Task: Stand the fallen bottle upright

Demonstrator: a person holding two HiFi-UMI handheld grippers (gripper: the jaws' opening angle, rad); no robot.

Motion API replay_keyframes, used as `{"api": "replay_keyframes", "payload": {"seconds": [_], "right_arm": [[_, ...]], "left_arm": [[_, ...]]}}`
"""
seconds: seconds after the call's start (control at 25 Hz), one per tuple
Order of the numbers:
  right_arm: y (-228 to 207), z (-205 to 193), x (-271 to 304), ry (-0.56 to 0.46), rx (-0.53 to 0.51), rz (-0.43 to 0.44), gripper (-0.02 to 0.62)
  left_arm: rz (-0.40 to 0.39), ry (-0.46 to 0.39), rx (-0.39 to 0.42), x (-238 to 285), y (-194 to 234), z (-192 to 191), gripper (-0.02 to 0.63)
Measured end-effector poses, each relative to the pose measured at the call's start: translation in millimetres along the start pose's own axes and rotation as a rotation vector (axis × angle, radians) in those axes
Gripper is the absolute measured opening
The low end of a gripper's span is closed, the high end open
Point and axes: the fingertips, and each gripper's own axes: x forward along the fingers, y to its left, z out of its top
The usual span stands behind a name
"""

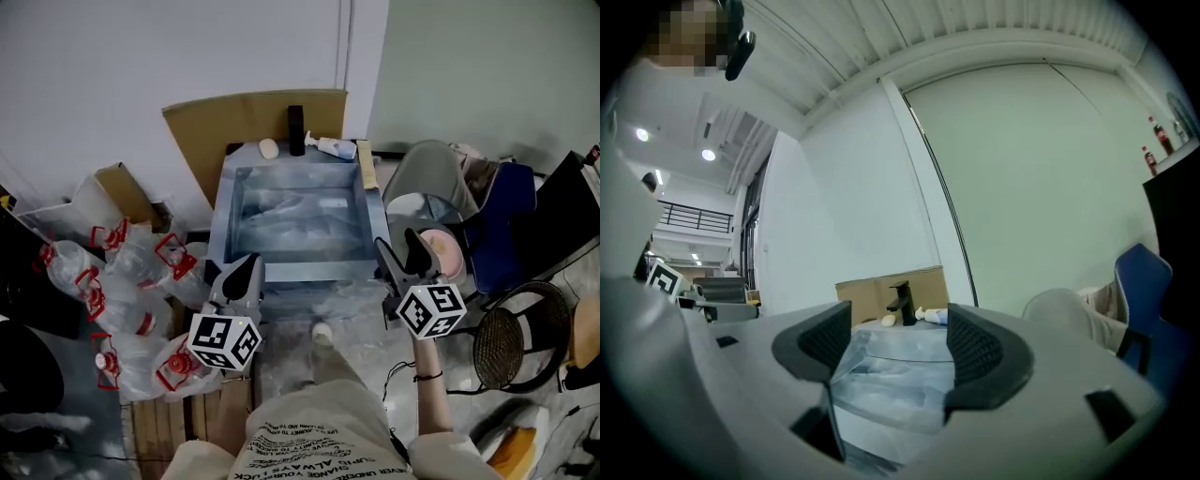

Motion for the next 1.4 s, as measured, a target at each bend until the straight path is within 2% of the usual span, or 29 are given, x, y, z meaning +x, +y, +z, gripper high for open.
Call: {"api": "replay_keyframes", "payload": {"seconds": [0.4, 0.8, 1.16, 1.4], "right_arm": [[-42, 7, 112, 0.078, -0.025, 0.081, 0.301], [-72, 3, 203, 0.169, -0.101, 0.171, 0.301], [-85, -9, 274, 0.261, -0.185, 0.251, 0.302], [-91, -16, 318, 0.332, -0.264, 0.301, 0.301]], "left_arm": [[0.028, 0.016, -0.024, 100, 37, 8, 0.025], [0.044, 0.059, -0.054, 185, 62, -6, 0.025], [0.031, 0.141, -0.072, 236, 69, -30, 0.025], [0.024, 0.201, -0.117, 260, 71, -51, 0.025]]}}
